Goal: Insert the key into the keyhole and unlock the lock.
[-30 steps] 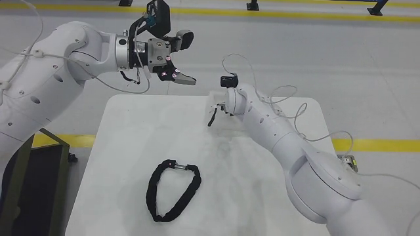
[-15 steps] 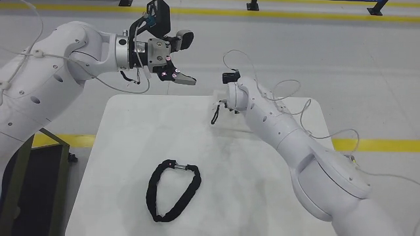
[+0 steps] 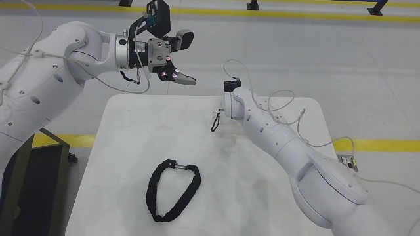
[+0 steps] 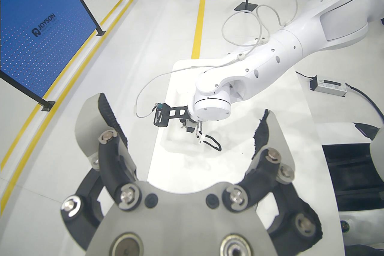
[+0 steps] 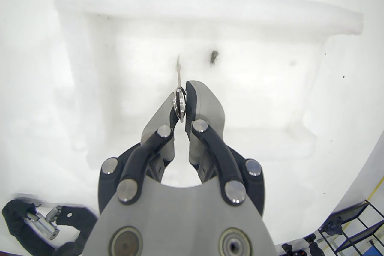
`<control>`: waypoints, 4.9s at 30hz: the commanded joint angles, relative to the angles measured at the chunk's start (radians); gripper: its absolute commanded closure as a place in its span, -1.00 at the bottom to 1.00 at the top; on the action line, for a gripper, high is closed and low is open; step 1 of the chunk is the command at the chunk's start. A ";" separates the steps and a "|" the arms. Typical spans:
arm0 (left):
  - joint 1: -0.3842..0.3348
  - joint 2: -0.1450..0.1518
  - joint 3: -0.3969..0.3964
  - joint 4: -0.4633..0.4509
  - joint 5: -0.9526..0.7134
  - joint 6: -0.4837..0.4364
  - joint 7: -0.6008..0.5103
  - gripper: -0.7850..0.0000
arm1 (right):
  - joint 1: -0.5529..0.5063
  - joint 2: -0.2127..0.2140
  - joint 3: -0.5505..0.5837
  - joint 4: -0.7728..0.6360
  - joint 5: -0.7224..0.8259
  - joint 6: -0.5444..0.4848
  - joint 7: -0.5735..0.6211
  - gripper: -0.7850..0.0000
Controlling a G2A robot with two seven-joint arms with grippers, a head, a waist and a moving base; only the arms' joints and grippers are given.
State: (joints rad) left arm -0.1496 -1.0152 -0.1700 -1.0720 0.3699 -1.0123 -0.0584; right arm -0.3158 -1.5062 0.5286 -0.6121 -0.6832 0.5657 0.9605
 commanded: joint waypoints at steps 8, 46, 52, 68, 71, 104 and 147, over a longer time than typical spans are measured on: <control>0.000 0.000 0.000 0.000 0.000 0.000 0.000 -1.00 | -0.006 0.030 0.057 -0.083 -0.028 -0.025 0.041 1.00; 0.000 0.000 0.000 0.000 0.000 0.000 0.000 -1.00 | -0.765 0.363 1.026 -1.132 0.611 -0.755 0.404 1.00; 0.000 0.000 0.000 0.000 0.000 0.000 0.000 -1.00 | -0.765 0.363 1.026 -1.132 0.611 -0.755 0.404 1.00; 0.241 0.045 -0.026 0.050 0.173 0.000 0.089 -1.00 | -0.765 0.363 1.026 -1.132 0.611 -0.755 0.404 1.00; 0.302 0.064 -0.031 0.034 0.255 0.000 0.150 -1.00 | -0.765 0.363 1.026 -1.132 0.611 -0.755 0.404 1.00; 0.434 0.065 0.000 -0.013 0.549 0.000 0.044 -1.00 | -0.765 0.363 1.026 -1.132 0.611 -0.755 0.404 1.00; 0.621 -0.073 -0.002 0.254 1.383 0.210 0.807 1.00 | -0.765 0.363 1.026 -1.132 0.611 -0.755 0.404 1.00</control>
State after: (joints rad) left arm 0.4701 -1.0845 -0.1713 -0.8252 1.7479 -0.8046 0.7431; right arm -1.0805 -1.1433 1.5546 -1.7441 -0.0727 -0.1896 1.3648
